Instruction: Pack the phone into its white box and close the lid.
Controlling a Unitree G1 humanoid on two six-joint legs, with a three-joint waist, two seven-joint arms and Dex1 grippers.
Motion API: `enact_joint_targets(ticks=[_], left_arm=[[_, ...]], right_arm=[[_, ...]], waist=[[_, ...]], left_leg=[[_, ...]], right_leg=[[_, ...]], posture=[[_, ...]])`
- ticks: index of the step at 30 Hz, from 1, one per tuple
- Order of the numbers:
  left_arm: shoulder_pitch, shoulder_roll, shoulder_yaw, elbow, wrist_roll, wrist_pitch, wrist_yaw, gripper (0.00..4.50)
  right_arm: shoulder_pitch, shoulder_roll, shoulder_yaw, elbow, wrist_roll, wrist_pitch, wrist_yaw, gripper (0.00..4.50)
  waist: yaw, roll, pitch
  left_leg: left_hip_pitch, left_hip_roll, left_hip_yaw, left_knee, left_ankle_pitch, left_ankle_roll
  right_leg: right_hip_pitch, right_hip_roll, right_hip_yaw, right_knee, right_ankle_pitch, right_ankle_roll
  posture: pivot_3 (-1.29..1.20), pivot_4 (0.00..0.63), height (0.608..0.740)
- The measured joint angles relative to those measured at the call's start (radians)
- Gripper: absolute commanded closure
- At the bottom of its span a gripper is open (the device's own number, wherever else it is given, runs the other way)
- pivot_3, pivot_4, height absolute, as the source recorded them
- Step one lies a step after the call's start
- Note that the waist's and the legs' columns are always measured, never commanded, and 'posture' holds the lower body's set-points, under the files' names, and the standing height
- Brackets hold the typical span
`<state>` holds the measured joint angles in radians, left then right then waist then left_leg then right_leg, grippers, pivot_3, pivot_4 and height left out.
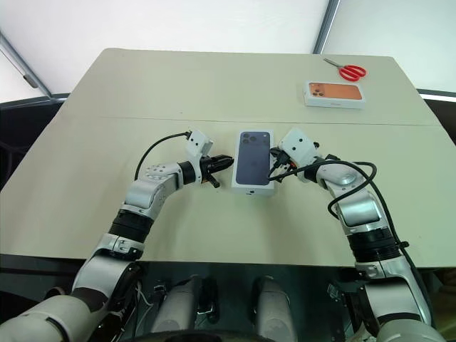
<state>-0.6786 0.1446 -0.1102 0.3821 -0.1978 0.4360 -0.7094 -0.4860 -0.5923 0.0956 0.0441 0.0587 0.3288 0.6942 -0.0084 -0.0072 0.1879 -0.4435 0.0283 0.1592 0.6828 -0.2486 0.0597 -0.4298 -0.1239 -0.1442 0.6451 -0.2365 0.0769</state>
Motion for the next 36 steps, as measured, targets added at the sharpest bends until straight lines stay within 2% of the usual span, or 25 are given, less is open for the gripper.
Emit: enact_joint_targets(ticks=[12, 20, 26, 31, 36], left_arm=[[-0.004, -0.027, -0.002, 0.008, 0.002, 0.002, 0.006, 3.96], [0.004, -0.004, -0.032, 0.007, 0.030, -0.025, 0.002, 3.96], [-0.016, -0.016, 0.000, 0.019, 0.013, -0.022, 0.032, 3.96], [-0.214, -0.080, 0.065, 0.135, -0.010, -0.071, 0.074, 3.96], [-0.350, -0.141, 0.052, 0.441, 0.034, -0.219, 0.080, 3.96]], right_arm=[[-0.004, 0.004, 0.009, 0.032, -0.026, 0.029, 0.001, 4.45], [-0.004, 0.016, 0.009, 0.034, -0.034, 0.031, 0.000, 4.45], [-0.014, 0.039, 0.008, 0.035, -0.030, 0.030, 0.002, 4.45], [-0.160, 0.075, -0.004, 0.168, -0.019, -0.008, -0.032, 4.45], [-0.259, 0.099, 0.000, 0.389, -0.075, -0.121, -0.091, 4.45]], waist=[[0.003, 0.000, 0.000], [0.000, 0.000, 0.000], [-0.002, 0.000, 0.000], [0.001, 0.000, 0.001], [-0.005, 0.000, 0.000]], left_leg=[[0.000, -0.001, 0.000, 0.000, 0.000, 0.000], [0.000, -0.001, 0.000, 0.000, 0.000, 0.000], [0.000, 0.000, 0.000, 0.000, 0.000, 0.000], [-0.001, -0.001, 0.000, 0.000, 0.000, 0.000], [0.000, -0.001, 0.001, 0.000, 0.000, 0.001]], right_leg=[[0.000, -0.001, -0.001, 0.000, 0.000, 0.000], [0.000, -0.001, -0.001, 0.000, 0.000, 0.000], [0.000, -0.001, -0.001, 0.000, 0.000, 0.000], [0.000, 0.000, -0.002, 0.000, 0.000, 0.000], [0.000, 0.001, -0.002, 0.000, -0.001, 0.002]], posture=[[0.00, 0.150, 0.738], [0.00, 0.150, 0.738], [0.00, 0.150, 0.738], [0.00, 0.150, 0.738], [0.00, 0.150, 0.738]])
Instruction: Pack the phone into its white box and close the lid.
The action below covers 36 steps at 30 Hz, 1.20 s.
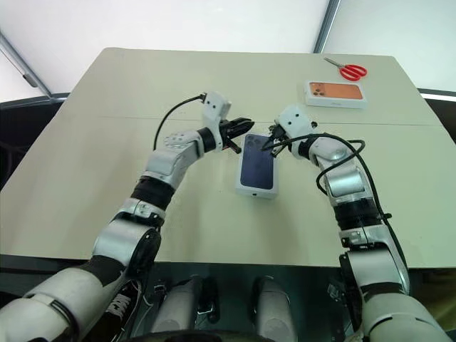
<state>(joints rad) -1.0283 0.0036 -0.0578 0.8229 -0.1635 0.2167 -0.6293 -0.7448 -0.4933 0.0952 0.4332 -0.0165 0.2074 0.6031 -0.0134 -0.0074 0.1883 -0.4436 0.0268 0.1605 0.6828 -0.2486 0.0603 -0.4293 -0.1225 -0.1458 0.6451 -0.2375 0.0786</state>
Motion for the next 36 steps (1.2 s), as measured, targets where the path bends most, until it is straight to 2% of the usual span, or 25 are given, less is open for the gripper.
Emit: enact_joint_targets(ticks=[5, 7, 10, 12, 15, 20, 24, 26, 28, 33, 34, 36], left_arm=[[-0.028, -0.026, -0.031, 0.200, 0.072, -0.117, 0.005, 3.96], [-0.037, -0.027, -0.046, 0.226, 0.099, -0.142, 0.006, 3.96], [-0.003, -0.011, -0.057, 0.195, 0.115, -0.176, -0.033, 3.96], [0.055, 0.012, -0.072, 0.119, 0.120, -0.185, -0.082, 3.96], [0.198, 0.060, -0.088, -0.093, 0.101, -0.150, -0.177, 3.96], [0.410, 0.160, -0.122, -0.460, 0.018, 0.028, -0.315, 3.96], [0.487, 0.191, -0.119, -0.583, -0.038, 0.116, -0.336, 3.96], [0.483, 0.196, -0.112, -0.592, -0.055, 0.154, -0.323, 3.41], [0.475, 0.221, -0.087, -0.601, -0.082, 0.195, -0.318, 2.60], [0.474, 0.369, 0.022, -0.667, -0.126, 0.216, -0.317, 0.01], [0.475, 0.386, 0.044, -0.676, -0.137, 0.216, -0.320, 0.00], [0.489, 0.443, 0.101, -0.690, -0.174, 0.220, -0.328, 0.00]], right_arm=[[-0.014, 0.037, 0.017, 0.154, -0.041, -0.085, -0.035, 4.45], [-0.012, 0.040, 0.016, 0.155, -0.040, -0.084, -0.027, 4.45], [0.055, 0.035, 0.018, 0.053, -0.028, -0.073, 0.033, 4.45], [0.121, 0.017, 0.016, -0.049, 0.002, -0.051, 0.089, 4.45], [0.213, -0.037, 0.013, -0.210, 0.052, 0.011, 0.183, 4.45], [0.350, -0.157, 0.021, -0.455, 0.145, 0.118, 0.365, 4.45], [0.373, -0.171, 0.017, -0.506, 0.183, 0.180, 0.397, 4.45], [0.354, -0.168, 0.009, -0.502, 0.223, 0.247, 0.407, 3.90], [0.337, -0.166, -0.007, -0.485, 0.259, 0.295, 0.411, 3.13], [0.331, -0.170, -0.101, -0.484, 0.355, 0.328, 0.420, 0.48], [0.337, -0.178, -0.114, -0.491, 0.366, 0.328, 0.426, 0.06], [0.362, -0.212, -0.143, -0.515, 0.395, 0.325, 0.450, 0.06]], waist=[[-0.005, 0.000, 0.000], [-0.006, 0.000, -0.001], [-0.006, 0.000, -0.003], [-0.007, 0.002, -0.005], [-0.007, 0.004, -0.006], [-0.002, 0.005, -0.007], [0.005, 0.005, -0.007], [0.003, 0.005, -0.007], [0.002, 0.005, -0.007], [0.001, 0.005, -0.007], [0.003, 0.005, -0.007], [0.006, 0.005, -0.007]], left_leg=[[0.002, 0.001, 0.001, 0.000, 0.000, -0.001], [0.003, 0.001, 0.000, 0.000, 0.000, -0.001], [0.003, 0.002, 0.000, 0.000, 0.000, -0.001], [0.004, 0.002, 0.000, -0.001, 0.000, -0.001], [0.004, 0.003, -0.001, -0.001, 0.000, -0.001], [0.004, 0.002, -0.002, 0.000, -0.001, -0.001], [0.003, 0.001, -0.003, 0.000, -0.001, 0.000], [0.003, 0.001, -0.003, 0.000, -0.002, 0.001], [0.001, 0.001, -0.003, 0.000, -0.002, 0.000], [0.000, 0.001, -0.002, 0.000, -0.001, 0.000], [0.000, 0.000, -0.002, 0.000, -0.001, 0.000], [0.000, 0.000, -0.003, 0.000, -0.001, 0.000]], right_leg=[[0.001, 0.001, 0.001, 0.001, 0.000, 0.000], [0.002, 0.001, 0.001, 0.001, 0.000, 0.000], [0.002, 0.001, 0.001, 0.000, 0.000, 0.000], [0.002, 0.001, 0.001, 0.000, 0.000, 0.000], [0.002, -0.001, 0.002, 0.000, 0.000, 0.000], [0.002, -0.003, 0.002, -0.001, 0.000, -0.001], [0.002, -0.005, 0.001, 0.000, 0.000, -0.001], [0.002, -0.005, 0.000, 0.000, 0.000, -0.001], [0.000, -0.005, 0.000, 0.000, 0.000, -0.001], [-0.001, -0.005, 0.000, 0.000, 0.000, -0.001], [-0.001, -0.006, 0.000, 0.000, 0.000, -0.001], [0.000, -0.006, -0.001, 0.000, 0.000, -0.001]], posture=[[0.00, 0.150, 0.738], [0.00, 0.150, 0.738], [0.00, 0.150, 0.738], [0.00, 0.150, 0.738], [0.00, 0.150, 0.738], [0.00, 0.150, 0.738], [0.00, 0.150, 0.738], [0.00, 0.150, 0.738], [0.00, 0.150, 0.738], [0.00, 0.150, 0.738], [0.00, 0.150, 0.738], [0.00, 0.150, 0.738]])
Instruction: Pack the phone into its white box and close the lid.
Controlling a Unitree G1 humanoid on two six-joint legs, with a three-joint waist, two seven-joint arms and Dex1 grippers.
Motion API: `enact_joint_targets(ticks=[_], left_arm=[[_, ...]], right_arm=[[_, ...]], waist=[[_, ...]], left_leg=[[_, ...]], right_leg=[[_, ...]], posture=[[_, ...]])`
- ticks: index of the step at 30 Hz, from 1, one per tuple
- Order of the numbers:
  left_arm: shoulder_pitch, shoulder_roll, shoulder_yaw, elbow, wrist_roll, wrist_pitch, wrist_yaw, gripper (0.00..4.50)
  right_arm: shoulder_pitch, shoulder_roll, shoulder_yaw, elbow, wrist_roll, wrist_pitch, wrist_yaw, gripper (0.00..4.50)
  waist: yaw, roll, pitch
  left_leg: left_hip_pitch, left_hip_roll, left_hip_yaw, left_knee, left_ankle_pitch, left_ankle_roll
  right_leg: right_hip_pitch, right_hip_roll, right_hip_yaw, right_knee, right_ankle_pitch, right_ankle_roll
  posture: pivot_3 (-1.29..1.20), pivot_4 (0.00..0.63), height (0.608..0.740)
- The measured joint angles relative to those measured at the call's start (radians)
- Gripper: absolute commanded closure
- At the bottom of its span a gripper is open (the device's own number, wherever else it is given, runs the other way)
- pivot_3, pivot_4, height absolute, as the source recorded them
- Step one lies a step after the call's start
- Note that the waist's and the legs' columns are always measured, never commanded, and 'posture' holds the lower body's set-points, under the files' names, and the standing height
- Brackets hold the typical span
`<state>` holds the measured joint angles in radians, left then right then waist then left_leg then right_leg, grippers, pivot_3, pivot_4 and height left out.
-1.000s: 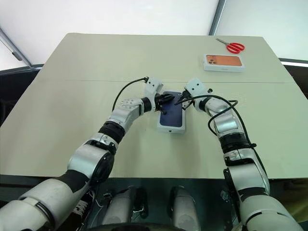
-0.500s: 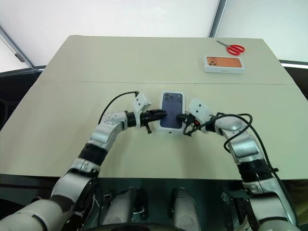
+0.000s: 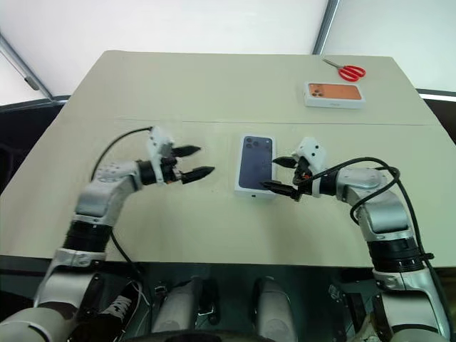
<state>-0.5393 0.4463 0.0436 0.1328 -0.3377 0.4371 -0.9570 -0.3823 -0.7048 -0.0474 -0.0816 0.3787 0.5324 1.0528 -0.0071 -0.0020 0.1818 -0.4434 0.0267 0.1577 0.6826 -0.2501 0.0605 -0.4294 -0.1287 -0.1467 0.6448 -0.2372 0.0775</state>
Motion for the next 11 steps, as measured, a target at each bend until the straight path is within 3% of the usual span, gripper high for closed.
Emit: enact_joint_targets(ticks=[6, 11], left_arm=[[0.162, 0.181, 0.111, -0.032, -0.037, 0.008, -0.040, 0.00], [0.306, 0.228, 0.180, -0.084, -0.051, 0.009, -0.022, 0.00]], right_arm=[[0.071, -0.116, -0.093, 0.048, -0.002, -0.087, 0.044, 0.06], [0.080, -0.137, -0.127, 0.101, -0.007, -0.150, 0.050, 0.06]], waist=[[-0.005, 0.000, 0.000], [-0.003, 0.000, 0.000]], left_leg=[[0.000, -0.001, 0.000, 0.000, -0.001, 0.000], [0.000, -0.001, 0.000, -0.001, -0.002, -0.003]], right_leg=[[-0.001, -0.001, 0.000, 0.000, 0.000, 0.000], [-0.001, -0.002, 0.000, -0.001, 0.000, 0.000]], posture=[[0.00, 0.150, 0.738], [0.00, 0.150, 0.738]])
